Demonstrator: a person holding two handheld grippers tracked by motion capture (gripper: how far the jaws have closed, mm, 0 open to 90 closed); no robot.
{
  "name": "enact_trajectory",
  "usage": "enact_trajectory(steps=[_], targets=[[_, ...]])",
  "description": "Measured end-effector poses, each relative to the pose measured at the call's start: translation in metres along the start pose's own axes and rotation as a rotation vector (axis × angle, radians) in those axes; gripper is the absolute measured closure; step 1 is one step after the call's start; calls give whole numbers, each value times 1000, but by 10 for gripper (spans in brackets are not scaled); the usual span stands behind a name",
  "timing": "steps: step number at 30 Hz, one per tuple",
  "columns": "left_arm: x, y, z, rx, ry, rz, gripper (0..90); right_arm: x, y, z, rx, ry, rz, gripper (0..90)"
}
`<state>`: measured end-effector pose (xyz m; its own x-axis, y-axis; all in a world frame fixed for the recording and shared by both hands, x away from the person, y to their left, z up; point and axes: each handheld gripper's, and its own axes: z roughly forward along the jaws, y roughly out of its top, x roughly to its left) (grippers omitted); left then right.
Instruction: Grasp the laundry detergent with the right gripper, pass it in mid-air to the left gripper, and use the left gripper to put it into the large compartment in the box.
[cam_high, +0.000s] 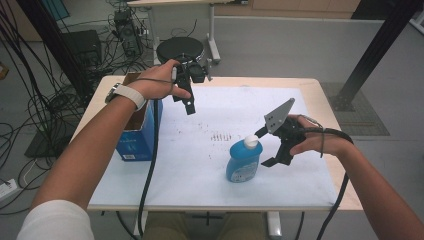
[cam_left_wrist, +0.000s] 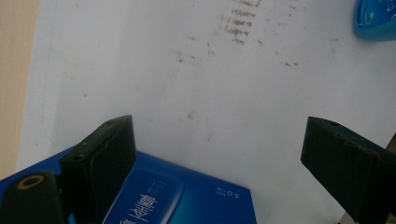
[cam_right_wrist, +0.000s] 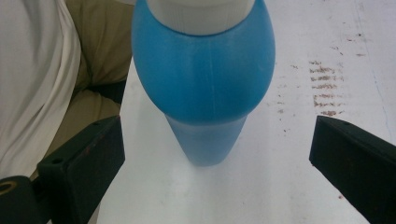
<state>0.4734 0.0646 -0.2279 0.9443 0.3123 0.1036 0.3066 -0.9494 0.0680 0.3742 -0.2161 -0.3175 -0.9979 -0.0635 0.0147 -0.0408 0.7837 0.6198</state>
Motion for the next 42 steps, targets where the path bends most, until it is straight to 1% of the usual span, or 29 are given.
enact_trajectory(steps=[3,12,20,24,27,31,34,38,42], targets=[[0,1,0,3,0,6,108,0,0,1,-10,0,-2,36],[0,0,0,-4,1,0,108,0,-2,9,-28,16,2,36],[1,-1,0,-5,1,-9,108,0,-2,11,-34,22,6,37],[1,-1,0,-6,0,-3,108,-1,-2,11,-39,24,2,36],[0,0,0,-8,0,-9,108,-1,-2,12,-36,23,1,36],[0,0,0,-4,1,-7,108,-1,-2,13,-37,25,-2,36],[0,0,0,-5,1,-8,107,-1,-3,14,-50,26,3,37],[0,0,1,-8,0,-11,107,-1,-4,16,-46,33,8,38],[0,1,1,-4,-2,-4,108,-2,-5,17,-53,31,11,38]])
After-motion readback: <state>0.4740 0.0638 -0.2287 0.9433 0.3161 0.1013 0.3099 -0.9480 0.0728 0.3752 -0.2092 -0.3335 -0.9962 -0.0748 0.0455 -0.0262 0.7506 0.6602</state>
